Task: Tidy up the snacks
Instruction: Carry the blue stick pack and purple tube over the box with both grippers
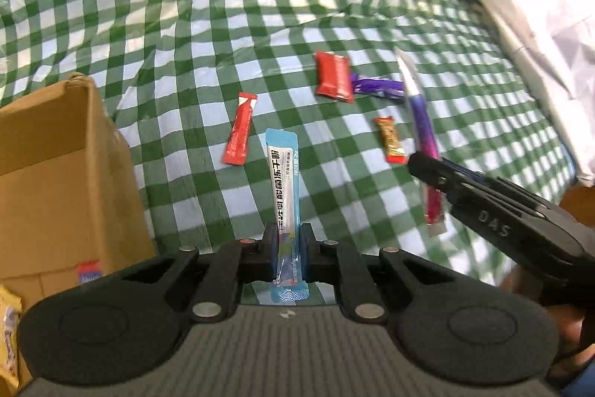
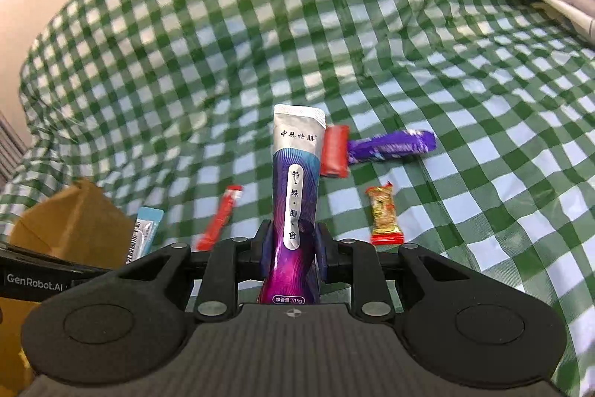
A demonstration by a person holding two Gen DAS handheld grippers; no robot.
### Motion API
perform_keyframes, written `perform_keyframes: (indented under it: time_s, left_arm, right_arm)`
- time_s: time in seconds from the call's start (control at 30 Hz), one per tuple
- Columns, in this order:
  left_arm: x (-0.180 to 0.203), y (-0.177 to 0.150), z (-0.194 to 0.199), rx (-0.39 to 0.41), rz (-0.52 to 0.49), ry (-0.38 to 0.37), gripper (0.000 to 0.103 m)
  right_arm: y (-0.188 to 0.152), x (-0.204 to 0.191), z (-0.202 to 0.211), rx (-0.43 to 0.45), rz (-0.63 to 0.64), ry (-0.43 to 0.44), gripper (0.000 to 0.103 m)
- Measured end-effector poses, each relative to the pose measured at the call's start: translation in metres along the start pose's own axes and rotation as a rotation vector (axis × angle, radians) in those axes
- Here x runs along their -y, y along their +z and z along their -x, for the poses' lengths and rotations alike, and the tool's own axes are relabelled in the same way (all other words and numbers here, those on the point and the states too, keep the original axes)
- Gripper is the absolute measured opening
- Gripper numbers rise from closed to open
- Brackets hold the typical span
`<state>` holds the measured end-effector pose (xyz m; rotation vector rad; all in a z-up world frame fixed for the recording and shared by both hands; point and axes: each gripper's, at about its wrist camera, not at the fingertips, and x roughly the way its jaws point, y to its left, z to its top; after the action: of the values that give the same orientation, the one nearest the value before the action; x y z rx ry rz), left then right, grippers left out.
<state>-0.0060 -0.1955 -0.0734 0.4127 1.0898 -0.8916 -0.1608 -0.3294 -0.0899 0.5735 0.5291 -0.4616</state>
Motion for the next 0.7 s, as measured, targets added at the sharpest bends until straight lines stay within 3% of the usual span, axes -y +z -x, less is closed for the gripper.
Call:
perform_keyframes:
  time_s: [0.2, 0.7]
  left_arm:
    - [-0.013, -0.035, 0.051, 0.021, 0.038, 0.020, 0.012]
    - [-0.099, -0.120, 0.183, 0.149, 0.228, 0.128, 0.012]
  right_arm:
    - [-0.010, -0.047, 0.043, -0.002, 0.070, 0.070, 0.025]
    - [-0.067, -0.173, 0.108, -0.046, 0.240, 0.183, 0.025]
